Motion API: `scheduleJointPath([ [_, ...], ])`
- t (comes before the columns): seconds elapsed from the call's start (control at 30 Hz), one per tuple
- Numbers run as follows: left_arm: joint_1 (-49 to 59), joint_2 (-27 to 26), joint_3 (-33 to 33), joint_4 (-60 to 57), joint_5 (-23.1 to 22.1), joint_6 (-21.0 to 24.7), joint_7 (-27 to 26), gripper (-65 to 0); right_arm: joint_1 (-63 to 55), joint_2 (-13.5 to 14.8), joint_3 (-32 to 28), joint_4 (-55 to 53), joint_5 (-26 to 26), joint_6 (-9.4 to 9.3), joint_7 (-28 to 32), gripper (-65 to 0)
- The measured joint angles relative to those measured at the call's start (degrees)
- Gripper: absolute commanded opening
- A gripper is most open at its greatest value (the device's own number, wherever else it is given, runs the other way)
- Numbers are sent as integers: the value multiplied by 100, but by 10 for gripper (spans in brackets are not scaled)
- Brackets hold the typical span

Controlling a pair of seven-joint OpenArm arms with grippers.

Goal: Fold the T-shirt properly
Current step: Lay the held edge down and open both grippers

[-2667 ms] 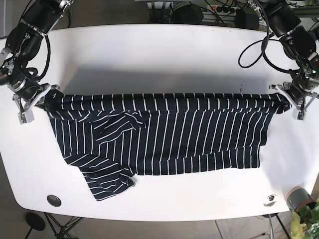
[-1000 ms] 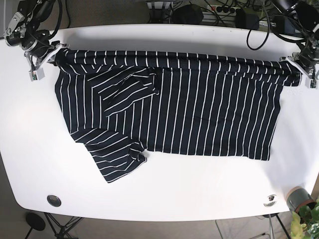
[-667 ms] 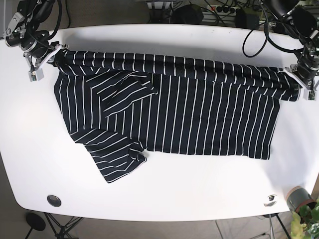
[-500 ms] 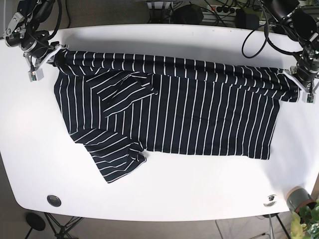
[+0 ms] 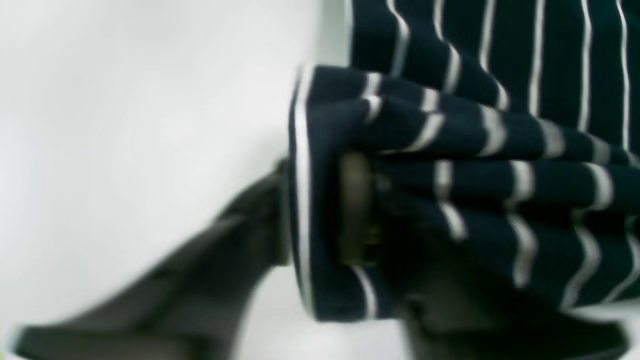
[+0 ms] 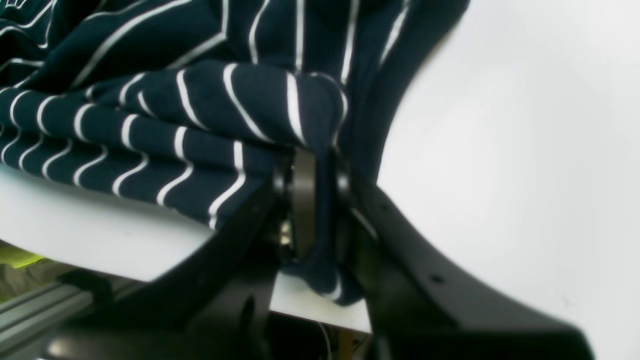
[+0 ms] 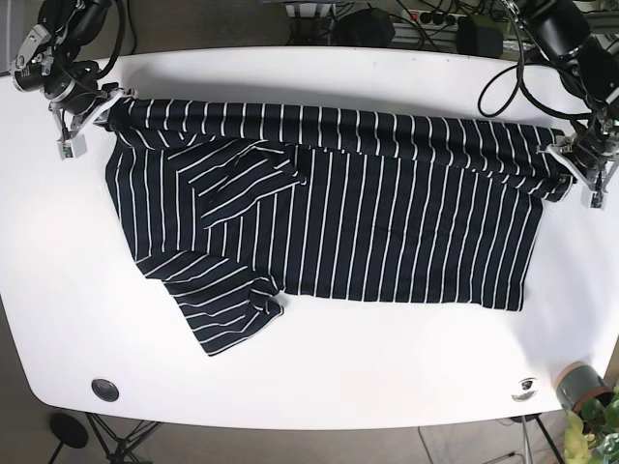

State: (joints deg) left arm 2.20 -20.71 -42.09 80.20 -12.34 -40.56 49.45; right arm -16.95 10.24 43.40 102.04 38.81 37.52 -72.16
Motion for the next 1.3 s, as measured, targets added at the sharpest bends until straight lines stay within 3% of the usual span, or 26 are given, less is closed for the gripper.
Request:
scheduleJointPath([
  [0.13,-186,-48,-33,-326,94,4,90,-282,2,11,17,0,-46,0,-9,-607],
  [0.23,-313,-48,-20,-365,66,22,59,-275,33,11,17,0,-42,0,-4,-579],
  [0.3,-365,-57,-15,-343,13,22,4,-279,35,20,17,0,-39,-2,-2,-509],
  [0.43,-496,-55,-22,-337,59,22,74,-278,33,24,55,0,-61,-4,-7,-282],
  [0.53,-555,-55,-35,-234,66,24,68,-275,33,17,55,2,-63,-4,-2,-147],
  [0.6,-557,-59,-37,-35,52,22,66,-274,33,17,55,2,-63,-4,7,-101],
  [0.9,-538,-61,92,363,-205,24,282,-271,26,-118,299,4,-76,-2,98,-89],
  [1.03,-542,-63,111,367,-533,26,623,-271,50,-105,299,4,-68,2,103,-89],
  [1.1,-542,-76,98,365,-686,28,855,-271,50,-105,302,4,-68,201,103,-89],
  [1.3,-479,-175,103,365,-1440,59,1213,-271,37,-125,308,162,-31,214,90,-89],
])
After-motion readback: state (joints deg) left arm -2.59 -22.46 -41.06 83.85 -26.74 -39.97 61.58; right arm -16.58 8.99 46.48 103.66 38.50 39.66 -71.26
